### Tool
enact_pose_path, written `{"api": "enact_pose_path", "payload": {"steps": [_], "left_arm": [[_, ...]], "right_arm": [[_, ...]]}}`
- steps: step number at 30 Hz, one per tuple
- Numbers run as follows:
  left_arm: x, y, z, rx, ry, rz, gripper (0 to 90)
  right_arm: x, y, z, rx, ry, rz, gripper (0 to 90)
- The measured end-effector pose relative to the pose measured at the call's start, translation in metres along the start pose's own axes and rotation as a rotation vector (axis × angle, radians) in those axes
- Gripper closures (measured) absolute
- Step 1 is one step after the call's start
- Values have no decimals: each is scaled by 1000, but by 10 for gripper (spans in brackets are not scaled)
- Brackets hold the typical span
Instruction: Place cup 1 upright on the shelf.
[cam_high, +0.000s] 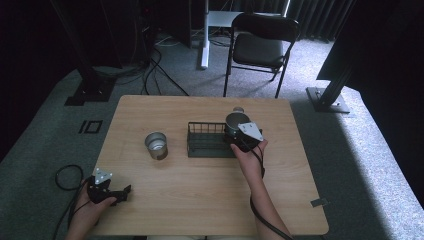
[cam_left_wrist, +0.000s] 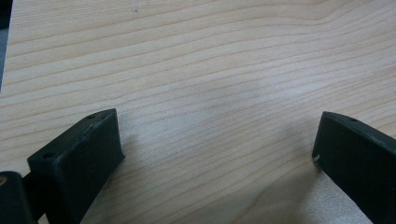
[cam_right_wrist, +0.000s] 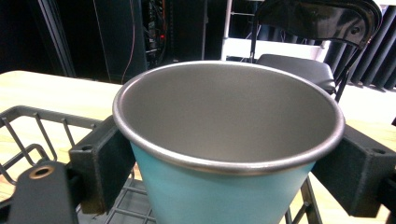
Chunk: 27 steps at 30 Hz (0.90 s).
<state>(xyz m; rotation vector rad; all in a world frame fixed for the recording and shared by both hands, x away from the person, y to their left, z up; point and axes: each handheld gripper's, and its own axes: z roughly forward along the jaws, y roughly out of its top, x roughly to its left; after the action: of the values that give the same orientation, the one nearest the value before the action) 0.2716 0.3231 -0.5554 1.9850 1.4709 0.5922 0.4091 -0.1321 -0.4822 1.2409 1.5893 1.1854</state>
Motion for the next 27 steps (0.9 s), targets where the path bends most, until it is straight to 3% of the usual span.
{"api": "enact_pose_path", "payload": {"steps": [19,27], "left_arm": [[0,0,0,0,0,0,20],[0,0,0,0,0,0,20]], "right_arm": [[-2,-1,-8,10,44,22,105],[-4,-3,-16,21,59,-7,105]]}}
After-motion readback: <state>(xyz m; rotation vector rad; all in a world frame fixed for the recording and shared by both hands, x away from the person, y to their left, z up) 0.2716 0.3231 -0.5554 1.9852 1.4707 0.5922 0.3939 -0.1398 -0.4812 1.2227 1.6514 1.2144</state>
